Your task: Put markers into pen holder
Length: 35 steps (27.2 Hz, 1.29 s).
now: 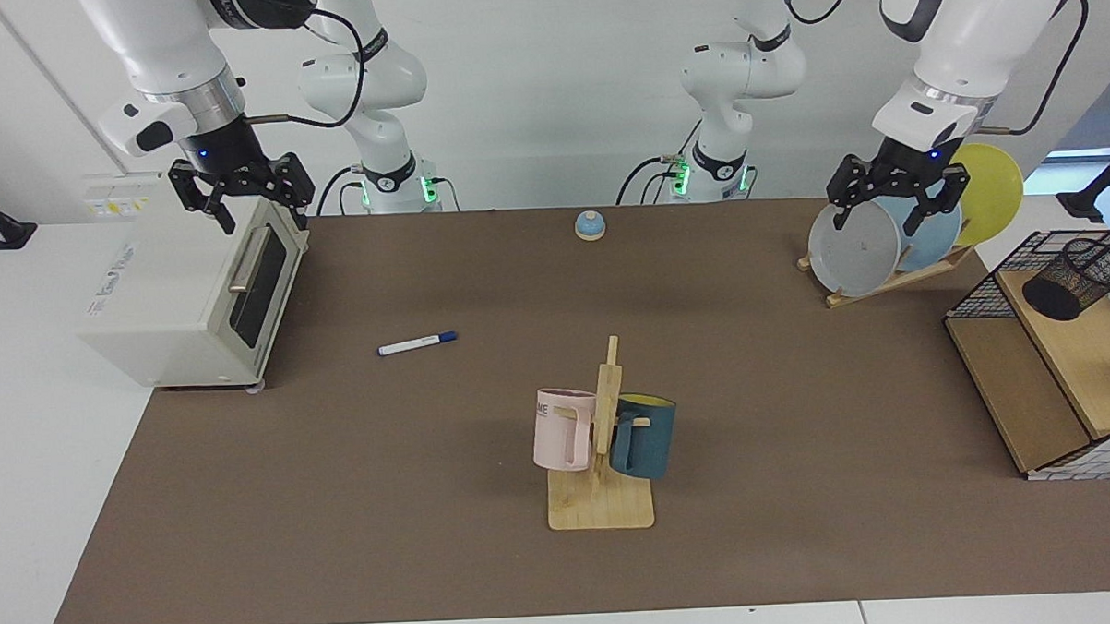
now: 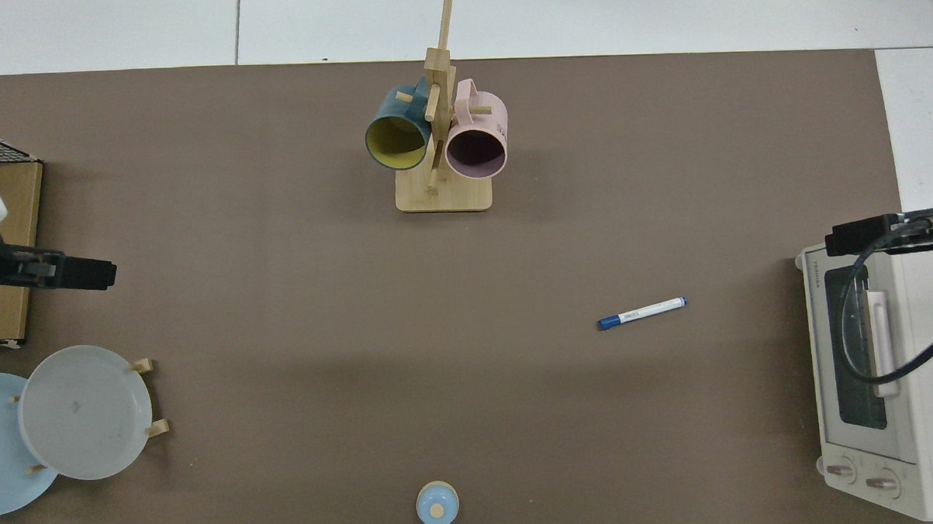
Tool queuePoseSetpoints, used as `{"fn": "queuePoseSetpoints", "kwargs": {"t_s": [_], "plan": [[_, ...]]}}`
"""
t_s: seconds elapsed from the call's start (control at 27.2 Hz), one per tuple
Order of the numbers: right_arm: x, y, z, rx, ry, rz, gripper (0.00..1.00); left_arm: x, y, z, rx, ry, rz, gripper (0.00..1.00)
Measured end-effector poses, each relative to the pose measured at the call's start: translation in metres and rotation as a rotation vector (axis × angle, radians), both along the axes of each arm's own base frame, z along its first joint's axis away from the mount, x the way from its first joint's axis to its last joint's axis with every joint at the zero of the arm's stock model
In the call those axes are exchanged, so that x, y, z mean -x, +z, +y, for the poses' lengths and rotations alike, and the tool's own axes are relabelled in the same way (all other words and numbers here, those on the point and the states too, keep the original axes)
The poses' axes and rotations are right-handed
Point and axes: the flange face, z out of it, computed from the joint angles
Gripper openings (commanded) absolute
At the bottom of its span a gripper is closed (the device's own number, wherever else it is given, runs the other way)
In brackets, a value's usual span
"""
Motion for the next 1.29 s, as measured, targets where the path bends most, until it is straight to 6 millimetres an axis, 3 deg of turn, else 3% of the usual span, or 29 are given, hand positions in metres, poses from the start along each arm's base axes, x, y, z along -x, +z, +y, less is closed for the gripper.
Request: {"fn": "queuePoseSetpoints", "kwargs": {"t_s": [0.18,0.59,0.99,1.14,1.29], "plan": [[0.000,0.000,-0.001,0.000,-0.002,0.001,1.00,0.000,0.005,0.013,0.000,0.024,-0.002,1.00],[0.000,-0.001,-0.005,0.000,-0.011,0.002,1.00,-0.016,-0.020,0.012,-0.005,0.025,0.043,1.00],[0.001,0.000,-0.008,-0.001,-0.029,-0.001,1.00,-0.025,-0.016,0.010,-0.007,0.023,0.031,1.00],[0.001,-0.003,-0.005,-0.010,-0.170,0.005,1.00,-0.032,-0.020,0.010,-0.009,0.024,0.036,1.00],[0.002,-0.016,0.015,-0.022,-0.357,0.029,1.00,-0.039,-0.027,0.010,-0.011,0.024,0.044,1.00]]}}
